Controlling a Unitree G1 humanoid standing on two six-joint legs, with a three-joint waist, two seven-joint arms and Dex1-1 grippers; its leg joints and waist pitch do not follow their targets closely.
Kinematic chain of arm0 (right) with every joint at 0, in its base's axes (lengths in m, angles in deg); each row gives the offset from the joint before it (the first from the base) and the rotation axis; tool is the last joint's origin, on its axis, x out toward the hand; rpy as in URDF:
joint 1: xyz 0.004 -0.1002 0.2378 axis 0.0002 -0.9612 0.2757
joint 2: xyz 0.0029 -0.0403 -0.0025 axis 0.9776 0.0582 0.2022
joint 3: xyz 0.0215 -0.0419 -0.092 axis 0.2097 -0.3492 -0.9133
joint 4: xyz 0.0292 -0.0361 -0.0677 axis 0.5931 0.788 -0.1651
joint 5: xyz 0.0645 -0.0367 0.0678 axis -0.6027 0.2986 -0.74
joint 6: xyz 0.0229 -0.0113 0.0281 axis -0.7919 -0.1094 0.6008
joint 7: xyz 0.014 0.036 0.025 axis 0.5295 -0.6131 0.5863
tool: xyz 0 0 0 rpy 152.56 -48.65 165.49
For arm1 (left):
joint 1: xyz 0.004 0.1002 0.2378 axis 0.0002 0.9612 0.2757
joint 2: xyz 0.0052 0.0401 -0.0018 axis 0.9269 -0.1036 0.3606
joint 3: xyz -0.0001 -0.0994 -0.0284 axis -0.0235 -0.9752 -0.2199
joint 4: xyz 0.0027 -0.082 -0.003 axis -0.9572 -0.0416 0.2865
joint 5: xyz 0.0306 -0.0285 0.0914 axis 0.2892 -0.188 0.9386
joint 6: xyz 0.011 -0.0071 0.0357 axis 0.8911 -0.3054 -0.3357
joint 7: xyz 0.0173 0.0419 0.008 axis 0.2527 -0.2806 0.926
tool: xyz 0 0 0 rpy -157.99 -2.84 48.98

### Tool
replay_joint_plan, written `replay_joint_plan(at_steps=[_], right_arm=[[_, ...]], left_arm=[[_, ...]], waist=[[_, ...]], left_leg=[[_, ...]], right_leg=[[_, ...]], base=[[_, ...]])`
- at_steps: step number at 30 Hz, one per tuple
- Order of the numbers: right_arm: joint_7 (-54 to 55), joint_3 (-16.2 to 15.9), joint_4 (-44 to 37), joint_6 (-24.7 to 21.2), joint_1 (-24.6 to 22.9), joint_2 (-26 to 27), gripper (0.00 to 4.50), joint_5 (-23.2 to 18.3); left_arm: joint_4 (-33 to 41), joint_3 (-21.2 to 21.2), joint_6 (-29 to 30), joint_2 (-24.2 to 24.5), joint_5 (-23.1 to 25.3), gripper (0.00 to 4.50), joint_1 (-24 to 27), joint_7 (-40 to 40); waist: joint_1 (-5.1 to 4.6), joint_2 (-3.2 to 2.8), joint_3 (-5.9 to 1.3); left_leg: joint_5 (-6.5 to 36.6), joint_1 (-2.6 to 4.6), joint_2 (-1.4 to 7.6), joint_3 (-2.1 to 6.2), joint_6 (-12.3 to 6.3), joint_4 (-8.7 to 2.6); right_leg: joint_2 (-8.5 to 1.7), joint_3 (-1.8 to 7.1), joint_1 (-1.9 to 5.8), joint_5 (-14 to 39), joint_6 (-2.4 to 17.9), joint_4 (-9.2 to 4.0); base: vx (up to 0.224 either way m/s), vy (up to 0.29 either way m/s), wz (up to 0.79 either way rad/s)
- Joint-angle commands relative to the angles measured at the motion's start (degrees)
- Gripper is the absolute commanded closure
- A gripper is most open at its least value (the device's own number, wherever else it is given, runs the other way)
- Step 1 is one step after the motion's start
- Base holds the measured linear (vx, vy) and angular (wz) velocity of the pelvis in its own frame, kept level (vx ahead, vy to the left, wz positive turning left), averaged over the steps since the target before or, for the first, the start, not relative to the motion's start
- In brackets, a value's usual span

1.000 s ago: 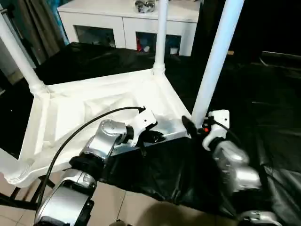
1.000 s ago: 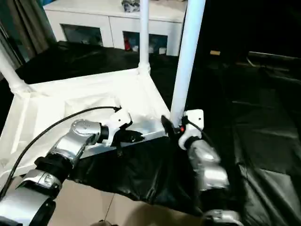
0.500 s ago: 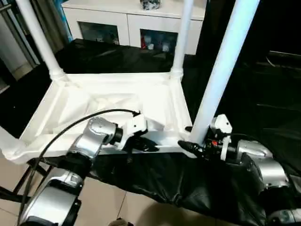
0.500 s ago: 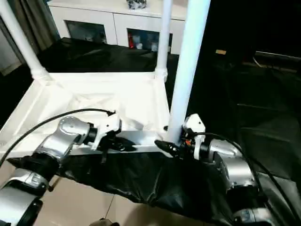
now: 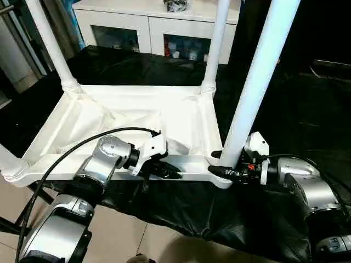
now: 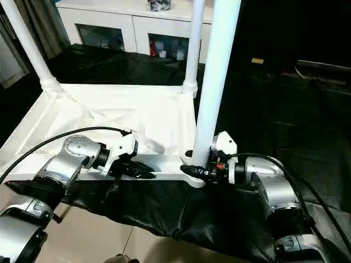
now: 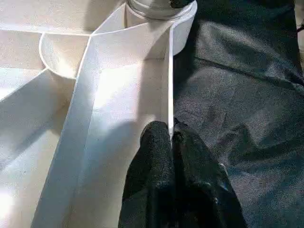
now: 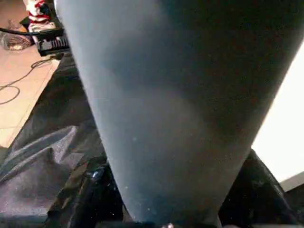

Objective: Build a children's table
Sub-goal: Rotate leg to tighten

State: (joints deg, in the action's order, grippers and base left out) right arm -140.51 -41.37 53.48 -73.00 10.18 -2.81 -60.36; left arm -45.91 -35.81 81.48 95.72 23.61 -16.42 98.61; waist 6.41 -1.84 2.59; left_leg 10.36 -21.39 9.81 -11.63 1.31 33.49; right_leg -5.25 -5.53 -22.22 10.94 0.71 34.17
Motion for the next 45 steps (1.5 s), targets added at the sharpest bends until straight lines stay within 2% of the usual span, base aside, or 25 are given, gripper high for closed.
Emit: replay_joint_plan(at_steps=[1,2,3,7,9,11,13,14,16,17,20,21,24,25,29,30,31,33,36,37,40,42,44,45], right_arm=[[-2.1,-3.4,-0.8,-1.1,-1.3,1.1,2.48,0.2],[-1.8,-3.3,-0.9,-1.3,-1.7,1.2,2.48,0.2],[-1.6,-3.3,-1.2,-1.5,-2.2,1.4,2.48,0.0],[-0.1,-3.3,-1.9,-2.2,-3.4,2.1,2.50,0.0],[4.6,-2.8,-1.3,-2.0,-4.0,3.6,2.50,1.3],[12.9,-1.4,0.6,-2.1,-3.9,6.5,2.51,3.0],[19.6,0.5,2.5,-1.9,-3.5,9.6,2.52,3.3],[24.8,2.2,3.8,-2.5,-3.1,12.3,2.54,3.0],[32.2,4.4,6.3,-3.2,-1.7,15.6,2.54,2.7],[40.7,6.9,9.6,-3.8,0.3,19.4,2.54,2.2],[45.7,8.2,12.1,-3.1,2.1,21.8,2.54,1.6],[48.0,8.7,13.2,-2.7,3.2,23.2,2.54,1.5],[52.0,9.6,14.9,-2.1,5.4,26.1,2.54,2.5],[52.6,9.7,15.1,-2.0,5.8,26.6,2.54,2.8],[50.4,6.9,14.9,0.9,6.3,25.8,2.54,6.4],[48.9,6.2,14.3,1.9,5.9,25.2,2.19,6.7],[48.1,5.8,13.8,2.4,5.6,24.5,2.19,6.7],[44.7,5.5,12.3,3.1,4.9,23.0,1.81,5.8],[41.1,5.1,11.1,3.3,4.4,21.3,1.67,5.3],[39.6,5.1,10.7,3.3,4.2,20.7,1.49,5.3],[34.5,4.8,9.4,2.5,3.5,18.3,1.49,5.0],[24.3,3.3,6.2,1.0,2.2,14.1,1.49,3.1],[18.4,2.1,4.4,0.1,1.5,11.6,1.49,2.1],[15.8,1.4,3.7,-0.2,1.2,10.5,1.49,1.7]], left_arm=[[-0.1,0.4,-0.2,-0.6,-0.7,4.50,-1.1,0.0],[-0.1,0.3,-0.2,-0.6,-0.8,4.50,-1.1,0.0],[-0.3,0.2,-0.1,-0.8,-0.9,4.50,-1.1,0.0],[-0.8,-0.2,0.3,-1.2,-1.2,4.50,-1.2,-0.8],[-1.3,-0.7,1.5,-2.2,-1.1,4.50,-1.7,-3.2],[-2.3,-1.5,3.2,-4.0,-0.8,4.50,-2.6,-7.4],[-3.0,-2.0,4.1,-6.0,-0.6,4.50,-3.3,-10.9],[-3.3,-2.1,4.6,-7.6,-0.4,4.50,-3.8,-13.2],[-3.9,-2.4,5.5,-10.0,-0.4,4.50,-4.5,-16.5],[-4.5,-2.2,5.6,-12.8,0.1,4.50,-5.3,-19.8],[-5.1,-2.2,6.1,-14.7,0.2,4.50,-5.9,-22.2],[-5.3,-2.0,6.0,-15.8,0.3,4.50,-6.3,-23.0],[-5.8,-1.7,5.7,-17.5,0.8,4.50,-7.0,-24.4],[-5.9,-1.5,5.5,-17.7,1.0,4.50,-7.1,-24.6],[-4.9,-1.3,4.1,-16.7,1.1,4.50,-6.1,-22.9],[-4.5,-1.3,3.9,-16.2,0.9,4.50,-5.7,-22.0],[-4.2,-1.4,3.8,-15.7,0.7,4.50,-5.4,-21.5],[-3.6,-1.4,3.5,-14.4,0.4,4.50,-4.6,-19.9],[-3.0,-1.3,3.2,-12.9,0.1,4.50,-3.8,-17.8],[-2.7,-1.2,3.1,-12.4,0.0,4.50,-3.5,-17.0],[-2.0,-1.1,2.7,-10.5,-0.3,4.50,-2.6,-14.1],[-1.6,-1.0,2.0,-8.0,-0.8,4.50,-2.1,-10.0],[-1.5,-0.9,1.4,-6.6,-0.8,4.50,-1.9,-7.7],[-1.5,-0.8,1.2,-6.0,-0.7,4.50,-1.9,-6.8]], waist=[[0.06,0.81,-3.52],[0.07,0.83,-3.55],[0.14,0.22,-3.57],[0.07,0.52,-3.52],[0.00,0.47,-3.36],[-0.43,0.54,-2.79],[-0.81,0.67,-2.65],[-1.22,0.87,-2.61],[-1.72,0.76,-2.55],[-2.00,0.65,-2.43],[-2.47,0.61,-2.38],[-2.42,0.58,-2.36],[-2.63,0.49,-2.46],[-2.79,0.39,-2.46],[-3.20,0.41,-2.59],[-3.20,0.45,-2.58],[-3.19,0.77,-2.65],[-3.01,0.65,-2.73],[-2.90,0.68,-2.88],[-2.89,0.87,-3.03],[-2.75,0.79,-3.34],[-2.31,0.69,-3.52],[-1.99,0.61,-3.55],[-1.81,0.48,-3.59]], left_leg=[[11.2,0.93,4.39,1.84,-3.78,-3.75],[10.9,0.92,4.37,1.84,-3.90,-3.74],[10.8,0.91,4.38,1.91,-3.93,-3.70],[11.5,0.97,4.40,1.88,-3.79,-3.80],[12.6,1.02,4.41,1.92,-3.25,-3.97],[17.2,1.52,4.34,2.14,-0.76,-4.47],[19.9,1.69,4.32,2.45,0.76,-4.66],[21.5,2.01,4.29,2.62,1.69,-4.78],[22.9,1.96,4.20,2.90,2.13,-4.89],[23.7,2.07,4.21,2.93,2.38,-4.95],[25.9,2.41,3.90,3.09,2.84,-4.85],[26.0,2.57,3.87,2.93,2.41,-4.77],[25.8,2.18,3.91,3.09,2.17,-5.06],[26.0,2.22,3.98,3.02,2.41,-5.18],[26.3,1.98,4.00,2.94,2.27,-5.35],[25.9,1.92,3.96,2.85,1.97,-5.33],[25.3,1.78,3.96,2.78,1.70,-5.29],[23.0,1.48,4.02,2.69,0.39,-5.24],[20.3,1.36,4.09,2.47,-0.65,-5.12],[18.7,1.16,4.05,2.33,-1.33,-4.92],[14.3,0.82,4.01,2.14,-3.07,-4.60],[11.3,0.83,4.09,1.77,-4.54,-4.24],[10.0,0.67,4.16,1.63,-6.07,-4.04],[10.0,0.80,4.22,1.62,-6.26,-4.00]], right_leg=[[-4.89,3.40,2.48,9.9,14.3,-3.72],[-4.86,3.38,2.50,9.4,14.3,-3.66],[-4.91,3.39,2.46,9.0,14.4,-3.59],[-4.87,3.39,2.52,9.1,14.5,-3.78],[-4.86,3.37,2.41,10.9,14.2,-3.98],[-5.07,3.43,1.97,18.9,12.6,-4.85],[-5.33,3.48,1.95,24.2,10.9,-5.44],[-5.36,3.49,1.57,26.1,10.4,-5.78],[-5.38,3.37,1.64,28.0,9.2,-6.02],[-5.37,3.42,1.30,28.5,9.1,-6.15],[-5.33,3.16,1.10,31.3,7.6,-6.78],[-5.34,3.28,0.88,31.1,7.3,-7.05],[-5.19,3.17,1.18,29.9,7.1,-6.91],[-5.08,3.26,0.99,28.4,7.5,-6.81],[-5.02,3.35,1.27,24.4,8.8,-6.42],[-5.07,3.41,1.28,23.8,9.1,-6.40],[-5.15,3.48,1.41,23.3,9.2,-6.37],[-5.26,3.57,1.79,21.4,9.8,-6.11],[-5.16,3.64,1.94,18.3,10.9,-5.72],[-5.19,3.68,2.19,16.6,11.5,-5.44],[-5.08,3.53,2.52,12.9,12.6,-4.94],[-4.65,3.36,2.67,7.7,14.0,-4.32],[-4.60,3.25,2.76,5.2,14.7,-4.01],[-4.64,3.19,2.72,5.1,14.9,-3.98]], base=[[0.000,0.000,0.00],[0.000,0.000,0.00],[0.000,0.000,0.00],[0.000,0.000,0.00],[0.000,0.000,0.00],[0.000,0.000,0.00],[0.000,0.000,0.00],[0.000,0.000,0.00],[0.000,0.000,0.00],[0.000,0.000,0.00],[0.000,0.000,0.00],[0.000,0.000,0.00],[0.000,0.000,0.00],[0.000,0.000,0.00],[0.000,0.000,0.00],[0.000,0.000,0.00],[0.000,0.000,0.00],[0.000,0.000,0.00],[0.000,0.000,0.00],[0.000,0.000,0.00],[0.000,0.000,0.00],[0.000,0.000,0.00],[0.000,0.000,0.00],[0.000,0.000,0.00]])
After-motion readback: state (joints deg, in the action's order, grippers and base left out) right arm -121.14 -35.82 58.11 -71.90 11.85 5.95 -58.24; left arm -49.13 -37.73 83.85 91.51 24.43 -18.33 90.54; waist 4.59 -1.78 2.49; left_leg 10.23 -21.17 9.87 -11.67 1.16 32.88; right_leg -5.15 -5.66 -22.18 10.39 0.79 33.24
